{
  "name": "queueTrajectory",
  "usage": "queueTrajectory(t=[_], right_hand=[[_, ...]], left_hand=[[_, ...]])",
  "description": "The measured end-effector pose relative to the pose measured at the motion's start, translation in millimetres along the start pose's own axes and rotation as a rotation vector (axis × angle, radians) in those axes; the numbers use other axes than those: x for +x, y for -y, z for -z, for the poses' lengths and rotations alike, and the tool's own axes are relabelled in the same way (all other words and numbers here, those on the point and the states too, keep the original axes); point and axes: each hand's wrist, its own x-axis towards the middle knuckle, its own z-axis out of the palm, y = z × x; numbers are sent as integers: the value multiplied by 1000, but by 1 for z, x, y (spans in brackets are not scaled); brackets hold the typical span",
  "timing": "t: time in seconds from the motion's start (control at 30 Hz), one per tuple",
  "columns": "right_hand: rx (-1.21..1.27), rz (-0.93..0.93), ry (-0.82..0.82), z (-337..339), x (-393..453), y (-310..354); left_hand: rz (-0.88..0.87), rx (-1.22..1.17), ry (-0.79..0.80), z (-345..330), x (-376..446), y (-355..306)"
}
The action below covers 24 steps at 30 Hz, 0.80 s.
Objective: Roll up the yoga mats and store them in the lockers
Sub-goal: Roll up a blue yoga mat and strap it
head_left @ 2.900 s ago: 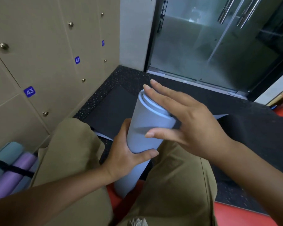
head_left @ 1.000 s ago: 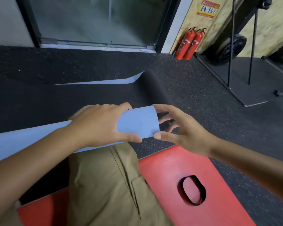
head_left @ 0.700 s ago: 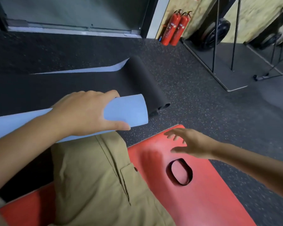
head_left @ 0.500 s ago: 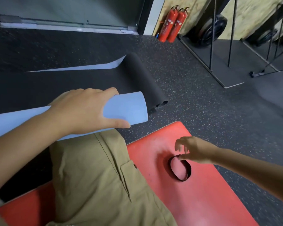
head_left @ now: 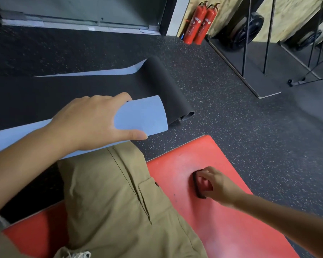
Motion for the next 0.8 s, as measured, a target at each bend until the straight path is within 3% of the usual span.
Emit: queueTrajectory(t=[0.2,0.43,0.67,0.8], right_hand=[[74,-37,-102,-6,2,4],[399,-87,-226,9,10,22],[901,141,-323,75,15,104],[988,324,-336,112,13,149]], left_hand=[[8,5,-1,-1,-1,1],[0,10,-8,-3,0,2],[-6,37,-10,-4,0,1],[-15,37,-30,-7,0,1]])
